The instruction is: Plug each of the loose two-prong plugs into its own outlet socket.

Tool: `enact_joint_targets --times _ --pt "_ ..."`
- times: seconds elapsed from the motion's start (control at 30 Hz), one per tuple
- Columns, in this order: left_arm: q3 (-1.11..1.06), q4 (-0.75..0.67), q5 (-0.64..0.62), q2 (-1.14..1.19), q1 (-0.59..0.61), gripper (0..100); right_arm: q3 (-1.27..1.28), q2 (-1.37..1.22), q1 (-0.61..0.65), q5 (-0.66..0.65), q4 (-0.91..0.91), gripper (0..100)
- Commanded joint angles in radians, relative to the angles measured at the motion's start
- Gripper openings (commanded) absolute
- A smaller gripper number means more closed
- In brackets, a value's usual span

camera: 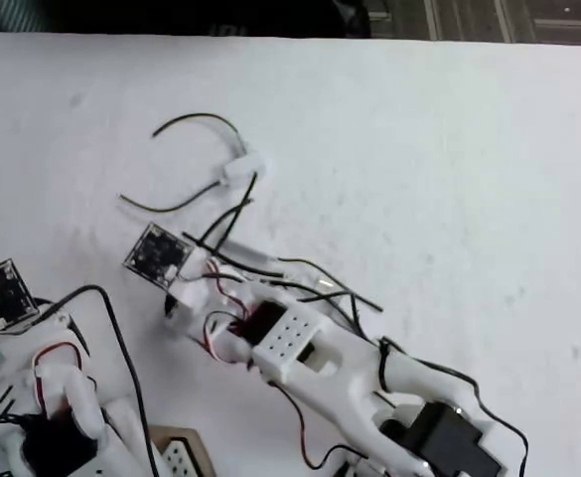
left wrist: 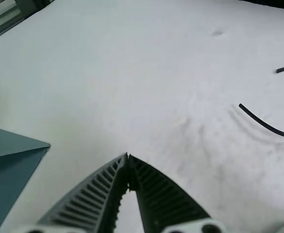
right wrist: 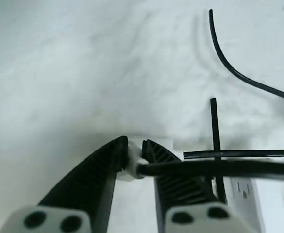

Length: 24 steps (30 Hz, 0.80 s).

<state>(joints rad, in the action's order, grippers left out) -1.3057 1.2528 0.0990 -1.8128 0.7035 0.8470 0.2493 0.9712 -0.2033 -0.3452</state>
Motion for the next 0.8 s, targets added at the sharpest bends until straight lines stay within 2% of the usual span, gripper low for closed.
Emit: enact_joint_targets --times 0.0,0.1,0.47,0.6,0.77 --pt "0.003 -0.021 -0.006 -0.005 0.005 2 -0.028 0.036 0.016 -0.041 -0.01 1.6" --pt "0.003 -0.021 -0.006 -0.005 0.005 2 -0.031 -0.013 0.019 -0.087 0.001 1.6" --pt "0.003 -0.021 -0.006 -0.005 0.005 2 -0.077 -0.088 0.054 -0.101 -0.016 1.6" --pt "0.002 -0.021 -0.006 -0.005 0.004 2 -0.081 -0.085 0.061 -0.213 -0.084 1.6" --pt "0.002 -0.021 -0.006 -0.005 0.004 2 -0.081 -0.087 0.061 -0.29 -0.124 1.6"
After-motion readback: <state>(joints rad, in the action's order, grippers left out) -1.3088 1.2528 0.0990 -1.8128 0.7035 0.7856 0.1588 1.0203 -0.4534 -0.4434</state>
